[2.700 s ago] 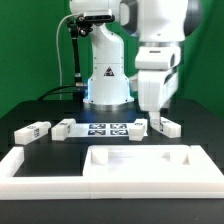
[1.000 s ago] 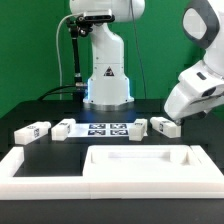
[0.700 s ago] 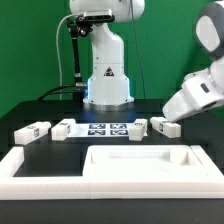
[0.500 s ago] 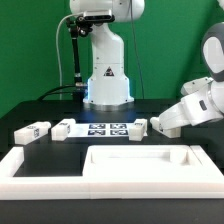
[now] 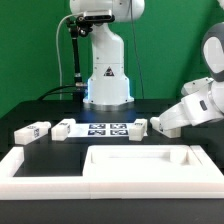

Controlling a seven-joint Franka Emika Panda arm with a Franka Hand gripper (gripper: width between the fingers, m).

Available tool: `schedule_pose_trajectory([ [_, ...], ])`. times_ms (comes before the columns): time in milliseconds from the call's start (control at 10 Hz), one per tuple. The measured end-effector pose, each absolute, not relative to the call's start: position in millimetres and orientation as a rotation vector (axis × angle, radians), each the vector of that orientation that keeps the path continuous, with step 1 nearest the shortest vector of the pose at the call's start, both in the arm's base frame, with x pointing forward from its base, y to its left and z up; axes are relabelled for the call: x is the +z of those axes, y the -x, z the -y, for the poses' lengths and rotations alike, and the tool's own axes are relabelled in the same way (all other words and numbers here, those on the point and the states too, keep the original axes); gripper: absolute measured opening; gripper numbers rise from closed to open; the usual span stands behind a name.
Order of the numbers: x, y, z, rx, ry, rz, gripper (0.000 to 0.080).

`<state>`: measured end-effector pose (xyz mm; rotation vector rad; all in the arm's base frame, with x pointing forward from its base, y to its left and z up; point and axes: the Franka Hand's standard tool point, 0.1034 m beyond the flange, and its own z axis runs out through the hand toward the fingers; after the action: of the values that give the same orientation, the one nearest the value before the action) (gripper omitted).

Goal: Assemble desk

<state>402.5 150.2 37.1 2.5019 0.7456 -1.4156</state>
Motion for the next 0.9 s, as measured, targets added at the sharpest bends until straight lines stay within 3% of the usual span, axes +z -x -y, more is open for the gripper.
schedule_pose_trajectory([
  [200, 47.2, -404.0, -144.5, -1.367, -2.514, -0.741, 0.0649],
  [700, 41.8, -402.4, -143.5, -1.370, -2.517, -0.731, 0.0649],
  [900, 32.0, -401.1, -127.0, -1.261, -2.585, -0.582, 0.0649],
])
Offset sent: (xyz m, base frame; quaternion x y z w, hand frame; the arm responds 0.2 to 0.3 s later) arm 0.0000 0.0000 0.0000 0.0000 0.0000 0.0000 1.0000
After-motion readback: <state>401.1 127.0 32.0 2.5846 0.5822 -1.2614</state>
